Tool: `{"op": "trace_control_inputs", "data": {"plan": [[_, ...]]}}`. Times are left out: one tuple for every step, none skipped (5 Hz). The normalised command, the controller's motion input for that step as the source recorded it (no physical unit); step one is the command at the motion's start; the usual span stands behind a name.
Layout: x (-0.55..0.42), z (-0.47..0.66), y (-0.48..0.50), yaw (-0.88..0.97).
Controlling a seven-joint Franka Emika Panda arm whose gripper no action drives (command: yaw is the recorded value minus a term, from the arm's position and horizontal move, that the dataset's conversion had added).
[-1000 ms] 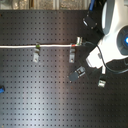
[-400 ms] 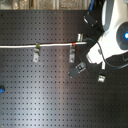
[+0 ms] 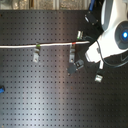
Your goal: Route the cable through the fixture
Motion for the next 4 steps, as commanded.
{"op": "trace_control_inputs", "data": {"plan": [[0.311, 0.14, 0.178, 0.45], [0.055, 0.25, -0.127, 0.0], [-0.036, 0.18, -0.189, -0.06], [-0.014, 0.09, -0.158, -0.06]]}}
